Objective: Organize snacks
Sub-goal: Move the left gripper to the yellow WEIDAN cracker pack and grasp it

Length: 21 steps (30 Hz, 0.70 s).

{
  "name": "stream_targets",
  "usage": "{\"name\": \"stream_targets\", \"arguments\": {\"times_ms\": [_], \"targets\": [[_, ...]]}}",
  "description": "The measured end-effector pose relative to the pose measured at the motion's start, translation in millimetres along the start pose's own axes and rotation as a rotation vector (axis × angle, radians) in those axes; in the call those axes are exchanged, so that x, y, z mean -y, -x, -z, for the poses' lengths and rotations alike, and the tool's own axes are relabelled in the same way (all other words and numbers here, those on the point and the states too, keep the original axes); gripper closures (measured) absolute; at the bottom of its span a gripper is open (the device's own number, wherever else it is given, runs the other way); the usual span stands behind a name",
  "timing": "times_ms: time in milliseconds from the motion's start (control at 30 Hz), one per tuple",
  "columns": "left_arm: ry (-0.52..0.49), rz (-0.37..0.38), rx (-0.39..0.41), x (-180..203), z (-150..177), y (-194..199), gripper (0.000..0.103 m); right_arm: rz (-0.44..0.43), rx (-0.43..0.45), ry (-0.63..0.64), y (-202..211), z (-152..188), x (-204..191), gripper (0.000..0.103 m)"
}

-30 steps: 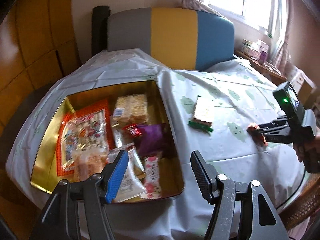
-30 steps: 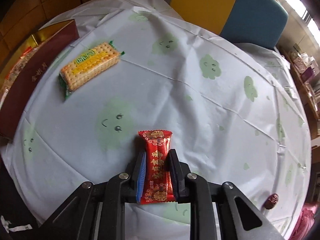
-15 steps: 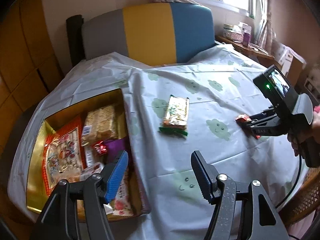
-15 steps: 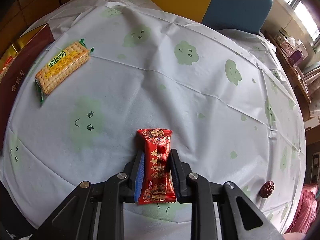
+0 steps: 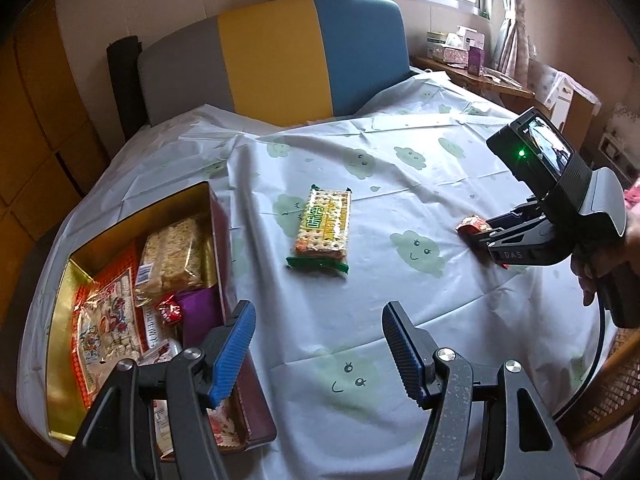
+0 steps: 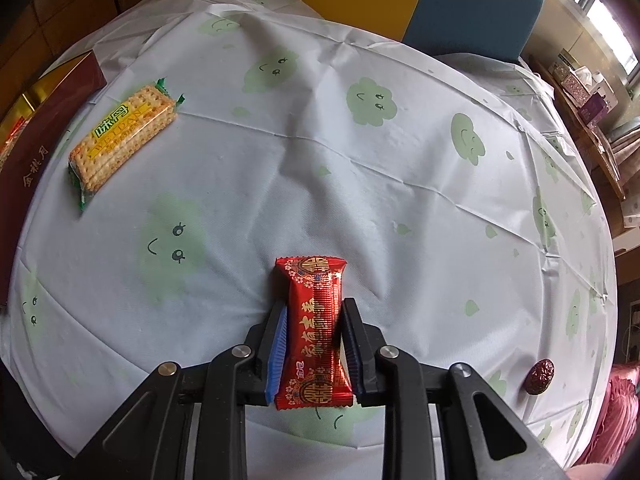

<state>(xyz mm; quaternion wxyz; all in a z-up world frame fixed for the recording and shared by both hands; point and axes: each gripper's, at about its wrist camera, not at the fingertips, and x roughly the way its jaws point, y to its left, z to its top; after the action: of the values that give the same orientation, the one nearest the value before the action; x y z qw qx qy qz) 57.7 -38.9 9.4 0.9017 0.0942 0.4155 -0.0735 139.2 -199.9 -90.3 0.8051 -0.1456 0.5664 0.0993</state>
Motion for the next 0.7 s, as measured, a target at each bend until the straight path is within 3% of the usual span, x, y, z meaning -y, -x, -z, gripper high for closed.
{"name": "stream_targets", "arguments": {"times_ms": [367, 700], "targets": [[-0.006, 0.043, -0.064, 2.5, -8.7, -24.3, 0.036, 0.013, 0.004, 0.014, 0.5, 3.0, -6.9, 0.077], [-0.01, 0.064, -0.131, -16.6, -65.0, -70.8, 0.036, 0.013, 0.0, 0.016, 0.0, 3.1, -8.3, 0.077]]}}
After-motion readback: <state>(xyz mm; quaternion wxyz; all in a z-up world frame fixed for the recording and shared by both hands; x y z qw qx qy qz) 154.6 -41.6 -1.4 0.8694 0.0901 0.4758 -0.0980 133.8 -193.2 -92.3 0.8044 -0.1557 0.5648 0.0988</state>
